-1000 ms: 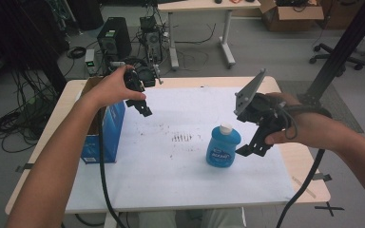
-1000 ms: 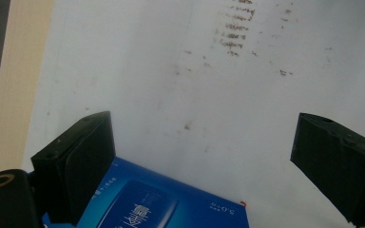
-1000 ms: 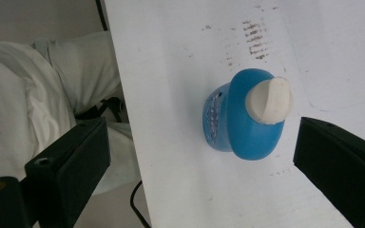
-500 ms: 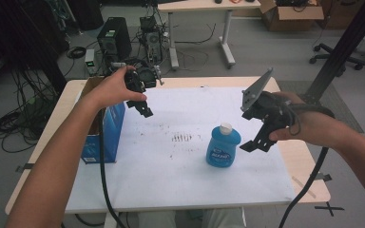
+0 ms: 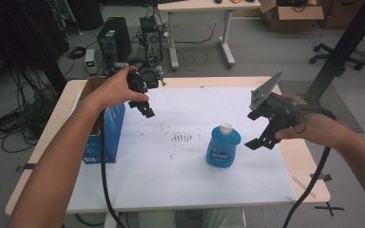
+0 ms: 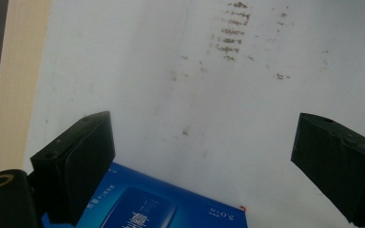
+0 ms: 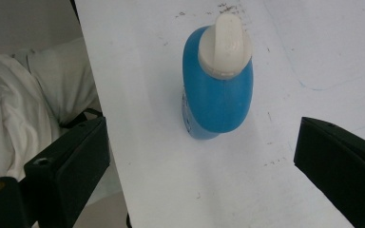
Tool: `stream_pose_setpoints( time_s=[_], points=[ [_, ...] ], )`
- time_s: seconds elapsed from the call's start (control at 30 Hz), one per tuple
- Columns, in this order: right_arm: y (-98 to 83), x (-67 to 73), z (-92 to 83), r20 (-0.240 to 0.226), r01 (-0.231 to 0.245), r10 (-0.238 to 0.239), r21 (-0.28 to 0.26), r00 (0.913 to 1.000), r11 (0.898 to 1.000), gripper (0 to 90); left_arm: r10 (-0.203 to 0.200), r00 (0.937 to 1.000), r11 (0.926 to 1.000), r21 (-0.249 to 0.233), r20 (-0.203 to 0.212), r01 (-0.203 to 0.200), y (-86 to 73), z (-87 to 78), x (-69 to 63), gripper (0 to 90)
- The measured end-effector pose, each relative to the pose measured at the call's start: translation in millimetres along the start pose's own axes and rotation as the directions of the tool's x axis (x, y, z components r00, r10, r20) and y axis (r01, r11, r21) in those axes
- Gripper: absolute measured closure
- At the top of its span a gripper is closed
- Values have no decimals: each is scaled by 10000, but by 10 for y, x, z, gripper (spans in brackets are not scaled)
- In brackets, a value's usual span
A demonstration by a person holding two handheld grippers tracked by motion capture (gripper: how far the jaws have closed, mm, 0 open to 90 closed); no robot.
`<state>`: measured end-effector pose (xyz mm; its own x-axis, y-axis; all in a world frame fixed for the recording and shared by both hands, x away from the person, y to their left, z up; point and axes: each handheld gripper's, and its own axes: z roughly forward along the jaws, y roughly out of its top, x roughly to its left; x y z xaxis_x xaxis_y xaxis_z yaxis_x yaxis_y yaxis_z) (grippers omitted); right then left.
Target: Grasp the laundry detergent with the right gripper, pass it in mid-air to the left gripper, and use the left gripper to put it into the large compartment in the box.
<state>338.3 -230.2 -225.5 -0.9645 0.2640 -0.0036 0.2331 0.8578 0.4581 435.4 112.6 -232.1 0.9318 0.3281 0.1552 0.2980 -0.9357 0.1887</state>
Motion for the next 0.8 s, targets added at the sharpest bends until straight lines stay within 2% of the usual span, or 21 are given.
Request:
stream_pose_setpoints(
  time_s=[0.37,0.5,0.8],
  points=[
    [-221,-90,176,-209,-261,248,-661,9995,9975,44,15,10000,10000,-8,-50,-15,-13,2,-7,76],
    [-270,-102,240,-193,-306,294,-658,9994,9974,44,33,10000,10000,28,-57,-33,-14,-5,-6,76],
    [-425,-156,401,-371,-542,504,-1119,9980,9922,45,-28,10000,10000,63,7,27,-19,32,-9,76]
  ],
)
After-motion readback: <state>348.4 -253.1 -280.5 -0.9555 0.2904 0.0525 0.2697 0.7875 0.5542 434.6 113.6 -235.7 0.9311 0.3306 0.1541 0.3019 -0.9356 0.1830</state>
